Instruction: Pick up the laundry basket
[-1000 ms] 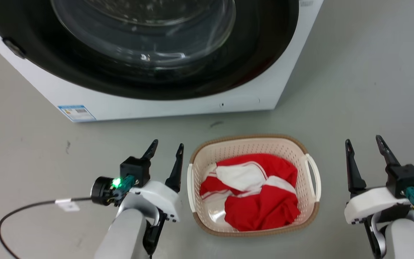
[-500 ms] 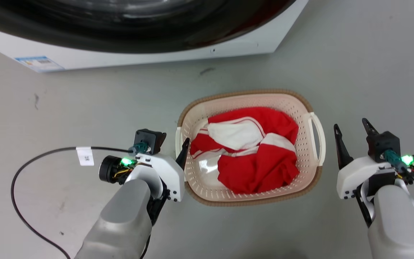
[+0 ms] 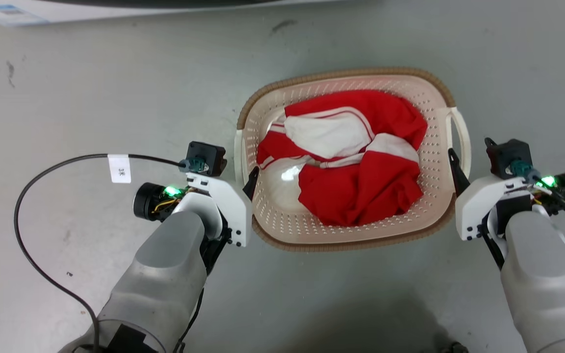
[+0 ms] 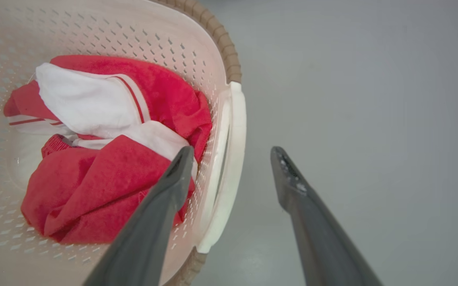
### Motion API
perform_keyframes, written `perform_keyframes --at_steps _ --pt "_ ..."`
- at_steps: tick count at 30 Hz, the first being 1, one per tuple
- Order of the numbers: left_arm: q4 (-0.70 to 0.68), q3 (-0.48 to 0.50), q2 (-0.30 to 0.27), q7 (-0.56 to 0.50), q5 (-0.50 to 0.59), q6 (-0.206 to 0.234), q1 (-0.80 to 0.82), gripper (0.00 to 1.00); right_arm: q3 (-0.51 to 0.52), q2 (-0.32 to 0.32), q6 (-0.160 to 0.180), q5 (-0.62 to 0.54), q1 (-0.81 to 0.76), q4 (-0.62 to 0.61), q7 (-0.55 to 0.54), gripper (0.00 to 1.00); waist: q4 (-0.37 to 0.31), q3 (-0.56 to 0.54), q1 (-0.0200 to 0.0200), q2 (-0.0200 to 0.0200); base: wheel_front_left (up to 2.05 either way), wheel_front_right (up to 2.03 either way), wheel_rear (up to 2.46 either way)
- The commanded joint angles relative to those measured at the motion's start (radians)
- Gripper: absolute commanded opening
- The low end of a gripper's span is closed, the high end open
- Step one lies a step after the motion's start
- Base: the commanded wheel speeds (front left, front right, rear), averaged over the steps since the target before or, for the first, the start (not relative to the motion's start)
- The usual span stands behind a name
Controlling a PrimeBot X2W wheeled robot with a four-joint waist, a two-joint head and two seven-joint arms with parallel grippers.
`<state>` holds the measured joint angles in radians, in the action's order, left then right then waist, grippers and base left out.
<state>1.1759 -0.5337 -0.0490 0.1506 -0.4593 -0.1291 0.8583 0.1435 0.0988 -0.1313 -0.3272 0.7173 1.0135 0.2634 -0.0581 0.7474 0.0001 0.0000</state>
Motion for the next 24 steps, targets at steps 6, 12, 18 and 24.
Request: perform_keyframes --at_steps 6,12,18,24 --pt "0.021 -0.045 -0.002 -0.012 -0.044 0.0 0.049 1.0 0.017 0.014 0.001 -0.042 0.097 0.109 0.002 1.0 0.007 0.073 -0.0001 0.0 0.0 0.0 0.0" --pt "0.035 -0.082 -0.005 -0.009 -0.074 0.0 0.079 1.0 0.037 0.017 0.001 -0.078 0.157 0.182 -0.004 1.0 0.008 0.117 -0.0001 0.0 0.0 0.0 0.0" --pt "0.047 -0.119 -0.012 -0.006 -0.097 0.001 0.1 1.0 0.06 0.009 0.001 -0.108 0.185 0.205 -0.002 1.0 0.011 0.15 -0.0001 0.0 0.0 0.0 0.0" --pt "0.061 -0.152 -0.019 -0.004 -0.117 0.001 0.115 0.0 0.071 0.006 0.001 -0.134 0.195 0.22 -0.002 0.0 0.014 0.159 -0.0001 0.0 0.0 0.0 0.0"
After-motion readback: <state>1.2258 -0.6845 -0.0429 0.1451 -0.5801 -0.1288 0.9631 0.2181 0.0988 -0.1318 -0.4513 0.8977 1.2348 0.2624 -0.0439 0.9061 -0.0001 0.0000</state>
